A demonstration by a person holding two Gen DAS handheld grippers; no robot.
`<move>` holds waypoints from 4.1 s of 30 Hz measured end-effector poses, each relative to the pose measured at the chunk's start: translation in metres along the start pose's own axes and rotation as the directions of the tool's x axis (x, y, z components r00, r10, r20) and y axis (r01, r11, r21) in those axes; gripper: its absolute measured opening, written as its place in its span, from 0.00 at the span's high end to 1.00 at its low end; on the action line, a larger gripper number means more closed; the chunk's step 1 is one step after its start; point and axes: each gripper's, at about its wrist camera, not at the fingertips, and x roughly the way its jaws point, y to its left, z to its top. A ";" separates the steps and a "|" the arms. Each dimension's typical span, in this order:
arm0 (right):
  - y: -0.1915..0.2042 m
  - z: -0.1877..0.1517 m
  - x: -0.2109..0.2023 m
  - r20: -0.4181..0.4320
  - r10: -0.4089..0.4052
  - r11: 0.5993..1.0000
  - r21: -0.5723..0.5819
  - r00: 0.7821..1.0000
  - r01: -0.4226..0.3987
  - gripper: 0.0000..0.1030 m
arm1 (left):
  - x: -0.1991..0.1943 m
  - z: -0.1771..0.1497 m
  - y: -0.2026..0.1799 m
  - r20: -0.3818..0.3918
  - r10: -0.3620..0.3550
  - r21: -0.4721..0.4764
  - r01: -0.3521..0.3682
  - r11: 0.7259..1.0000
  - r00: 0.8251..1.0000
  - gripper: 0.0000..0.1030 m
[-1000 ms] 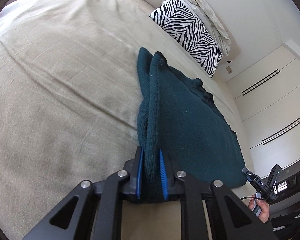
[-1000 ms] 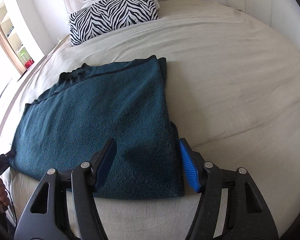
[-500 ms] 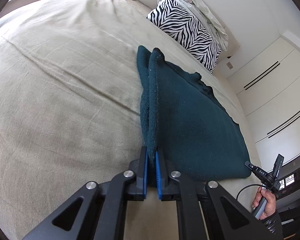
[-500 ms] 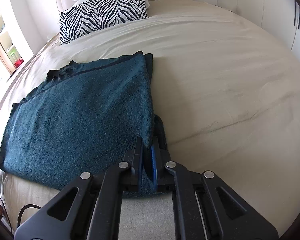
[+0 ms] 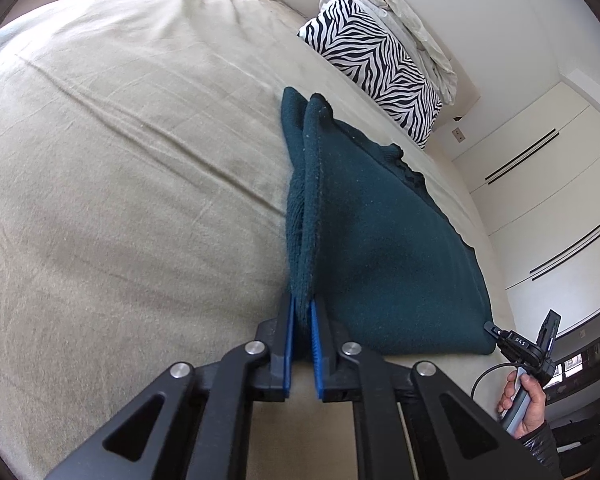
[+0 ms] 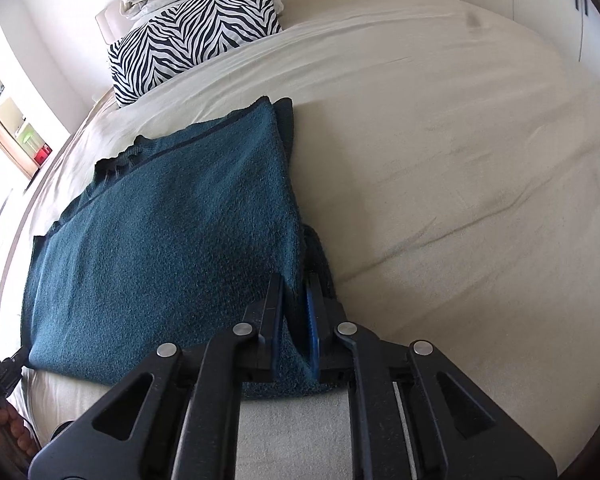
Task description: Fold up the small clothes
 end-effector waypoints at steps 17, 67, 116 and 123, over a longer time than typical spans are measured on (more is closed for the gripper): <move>0.144 0.056 0.039 -0.029 0.501 0.865 -0.016 0.865 -0.502 0.37 | 0.123 0.054 -0.128 0.029 0.364 0.460 -0.335 0.822 0.931 0.40; -0.002 -0.041 0.009 0.193 0.370 0.747 0.520 0.909 -0.414 0.69 | 0.035 -0.013 -0.066 -0.111 -0.043 0.088 0.053 0.995 0.993 0.69; 0.182 -0.011 0.047 -0.081 0.714 0.681 0.311 0.695 -0.663 0.42 | 0.026 0.050 0.024 -0.005 -0.196 -0.214 0.190 0.958 0.981 0.40; 0.255 -0.005 0.088 -0.229 0.732 0.681 0.275 0.642 -0.679 0.42 | 0.053 0.055 0.015 -0.111 -0.271 -0.250 0.237 0.939 0.956 0.40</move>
